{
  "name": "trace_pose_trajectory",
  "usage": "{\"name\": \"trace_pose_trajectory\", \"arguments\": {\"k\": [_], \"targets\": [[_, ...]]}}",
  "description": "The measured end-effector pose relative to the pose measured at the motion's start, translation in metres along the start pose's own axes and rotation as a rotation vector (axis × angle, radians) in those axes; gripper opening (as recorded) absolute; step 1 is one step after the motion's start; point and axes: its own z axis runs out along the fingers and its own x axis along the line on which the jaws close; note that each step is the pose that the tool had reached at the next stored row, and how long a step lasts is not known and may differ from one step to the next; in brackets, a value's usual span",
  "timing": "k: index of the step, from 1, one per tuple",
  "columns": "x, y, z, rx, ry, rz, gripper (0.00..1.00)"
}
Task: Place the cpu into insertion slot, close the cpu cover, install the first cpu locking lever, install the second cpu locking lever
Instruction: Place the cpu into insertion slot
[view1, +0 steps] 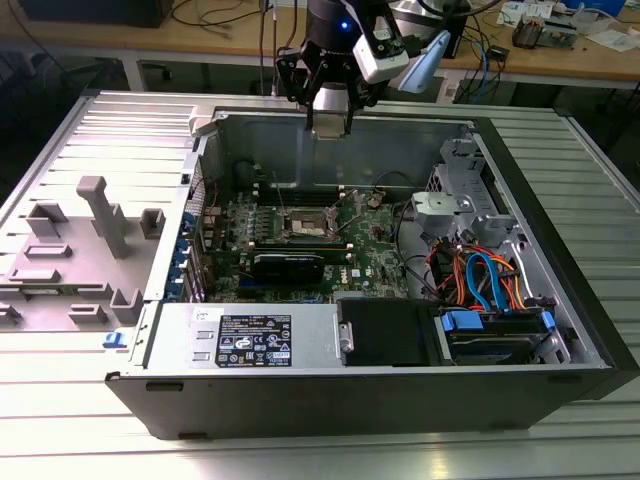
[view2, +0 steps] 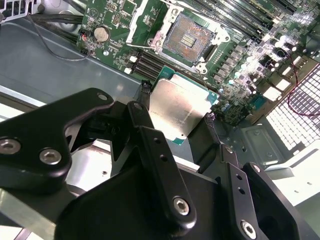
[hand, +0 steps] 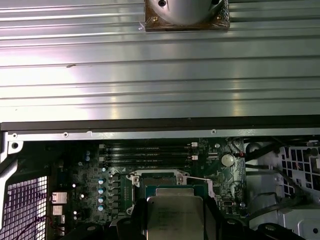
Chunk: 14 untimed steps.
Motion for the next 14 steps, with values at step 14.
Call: {"name": "trace_pose_trajectory", "arguments": {"k": [14], "targets": [[-0.0001,-0.0003,0.0030,-0.0001,-0.0002,0.000,0.55]]}}
